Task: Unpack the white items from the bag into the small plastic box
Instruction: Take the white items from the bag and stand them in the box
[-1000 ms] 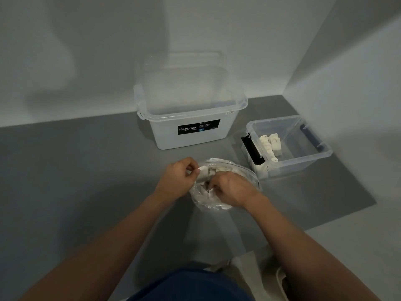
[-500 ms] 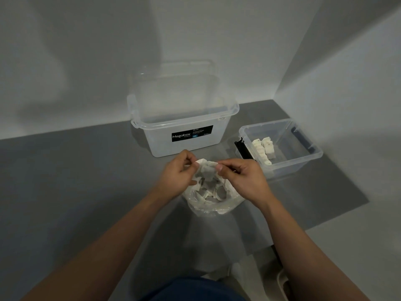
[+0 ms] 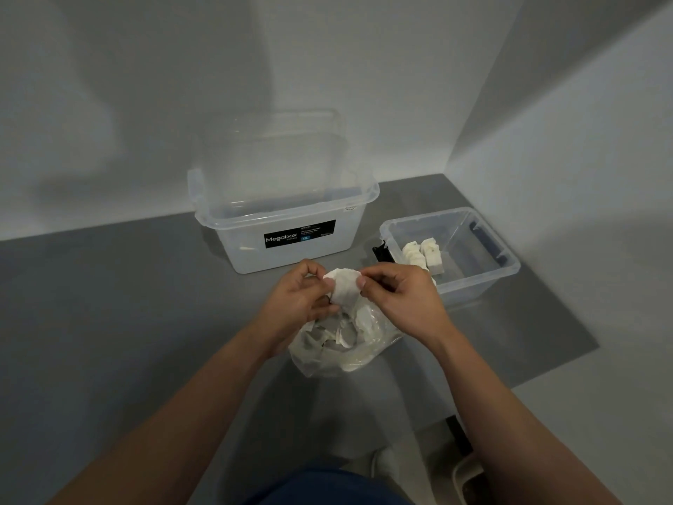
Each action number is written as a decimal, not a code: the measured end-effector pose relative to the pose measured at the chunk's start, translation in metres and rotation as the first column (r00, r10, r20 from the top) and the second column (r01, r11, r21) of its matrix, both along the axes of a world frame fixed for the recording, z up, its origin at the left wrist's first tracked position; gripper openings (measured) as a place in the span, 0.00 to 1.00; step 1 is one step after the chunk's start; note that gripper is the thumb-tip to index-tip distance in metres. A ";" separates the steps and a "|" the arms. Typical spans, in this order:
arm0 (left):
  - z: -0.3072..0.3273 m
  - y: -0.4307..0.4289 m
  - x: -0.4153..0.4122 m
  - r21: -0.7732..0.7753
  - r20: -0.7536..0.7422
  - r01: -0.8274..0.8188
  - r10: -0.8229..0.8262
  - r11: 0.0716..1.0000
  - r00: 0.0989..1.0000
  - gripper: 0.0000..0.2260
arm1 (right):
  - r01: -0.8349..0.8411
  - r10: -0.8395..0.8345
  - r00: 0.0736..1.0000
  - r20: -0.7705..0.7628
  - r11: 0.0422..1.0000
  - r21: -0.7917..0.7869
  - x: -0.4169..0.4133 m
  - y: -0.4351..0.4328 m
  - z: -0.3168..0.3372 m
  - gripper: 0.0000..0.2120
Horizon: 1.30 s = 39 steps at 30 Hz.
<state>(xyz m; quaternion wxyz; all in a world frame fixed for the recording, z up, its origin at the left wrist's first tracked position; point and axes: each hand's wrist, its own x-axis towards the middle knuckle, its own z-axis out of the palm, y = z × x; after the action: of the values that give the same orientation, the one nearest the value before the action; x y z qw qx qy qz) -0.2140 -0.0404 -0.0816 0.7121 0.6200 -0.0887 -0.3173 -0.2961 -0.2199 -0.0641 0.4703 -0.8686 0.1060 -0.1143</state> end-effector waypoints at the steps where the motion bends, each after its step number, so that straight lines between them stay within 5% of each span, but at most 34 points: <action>1: 0.000 -0.005 0.001 0.001 0.022 0.001 -0.001 1.000 1.000 0.02 | -0.011 0.010 1.000 0.005 1.000 0.010 0.001 -0.005 0.005 0.07; 8: 0.016 -0.049 0.005 0.023 0.164 0.028 -0.031 0.999 0.986 0.03 | -0.079 0.097 0.994 0.043 0.951 -0.299 0.003 -0.060 0.047 0.04; 12: 0.031 -0.076 0.008 0.164 0.349 -0.059 -0.002 0.985 0.937 0.04 | 0.054 -0.005 0.992 0.124 0.919 -0.390 0.008 -0.123 0.071 0.04; 17: 0.045 -0.102 0.014 0.268 0.539 -0.172 0.000 0.948 0.843 0.04 | 0.071 -0.103 0.994 -0.043 0.879 -0.471 0.034 -0.198 0.063 0.04; 20: 0.048 -0.111 0.015 0.296 0.610 -0.247 0.016 0.923 0.792 0.04 | -0.099 -0.037 0.970 -0.239 0.840 -0.533 0.056 -0.220 0.035 0.04; 27: 0.041 -0.122 0.017 0.320 0.553 -0.303 0.082 0.898 0.829 0.03 | -0.482 0.085 0.803 -0.591 0.677 -0.557 0.088 -0.235 -0.028 0.07; 39: 0.025 -0.145 0.011 0.342 0.493 -0.312 0.113 0.887 0.863 0.03 | -0.479 0.011 0.794 -0.608 0.627 -0.615 0.102 -0.243 -0.052 0.12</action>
<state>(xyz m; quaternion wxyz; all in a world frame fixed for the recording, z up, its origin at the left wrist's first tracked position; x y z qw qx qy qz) -0.2035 -0.1857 -0.0568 0.5556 0.8184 -0.1153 -0.0907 -0.1938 -0.4625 -0.1156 0.0340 -0.9823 0.0549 0.1757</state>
